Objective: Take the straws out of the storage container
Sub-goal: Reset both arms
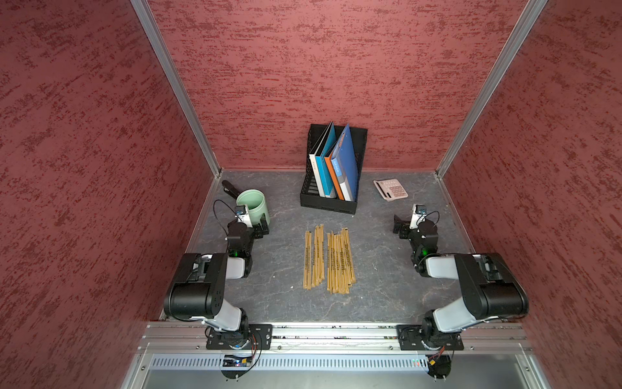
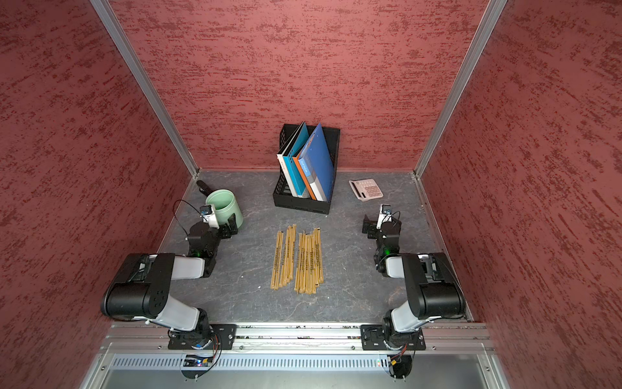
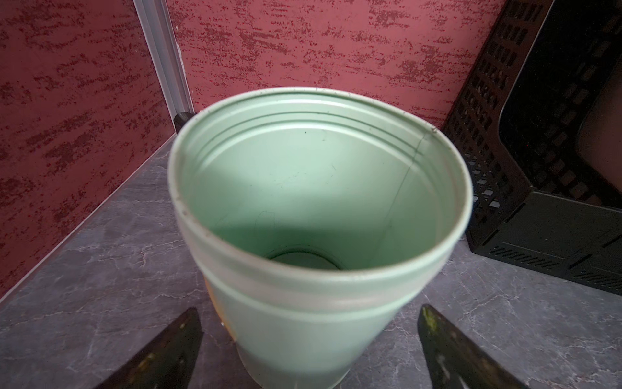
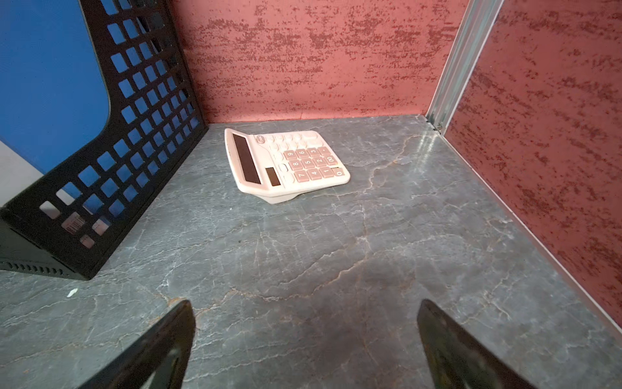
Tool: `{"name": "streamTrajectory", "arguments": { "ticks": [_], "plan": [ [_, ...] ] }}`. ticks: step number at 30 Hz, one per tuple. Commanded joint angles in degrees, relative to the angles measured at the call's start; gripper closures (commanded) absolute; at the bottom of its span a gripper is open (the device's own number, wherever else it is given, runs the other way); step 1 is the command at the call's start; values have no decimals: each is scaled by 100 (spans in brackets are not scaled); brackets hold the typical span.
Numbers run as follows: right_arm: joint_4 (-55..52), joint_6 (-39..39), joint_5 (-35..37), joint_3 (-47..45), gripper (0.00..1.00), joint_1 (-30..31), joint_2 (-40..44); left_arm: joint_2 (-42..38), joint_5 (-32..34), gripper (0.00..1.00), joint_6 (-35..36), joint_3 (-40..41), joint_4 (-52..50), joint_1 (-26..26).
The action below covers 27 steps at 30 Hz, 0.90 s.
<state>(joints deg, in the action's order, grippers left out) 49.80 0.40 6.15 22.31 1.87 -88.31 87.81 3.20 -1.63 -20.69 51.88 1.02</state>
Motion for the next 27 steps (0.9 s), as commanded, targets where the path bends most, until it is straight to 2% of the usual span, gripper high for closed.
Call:
{"name": "streamTrajectory", "arguments": {
  "ticks": [1,27],
  "plan": [
    [217,-33,-127,-35,1,-33,12,-18,-58,0,71,-41,24,42],
    [192,-23,-181,-32,1,-47,27,-13,-61,0,67,-40,18,38]
  ]
}}
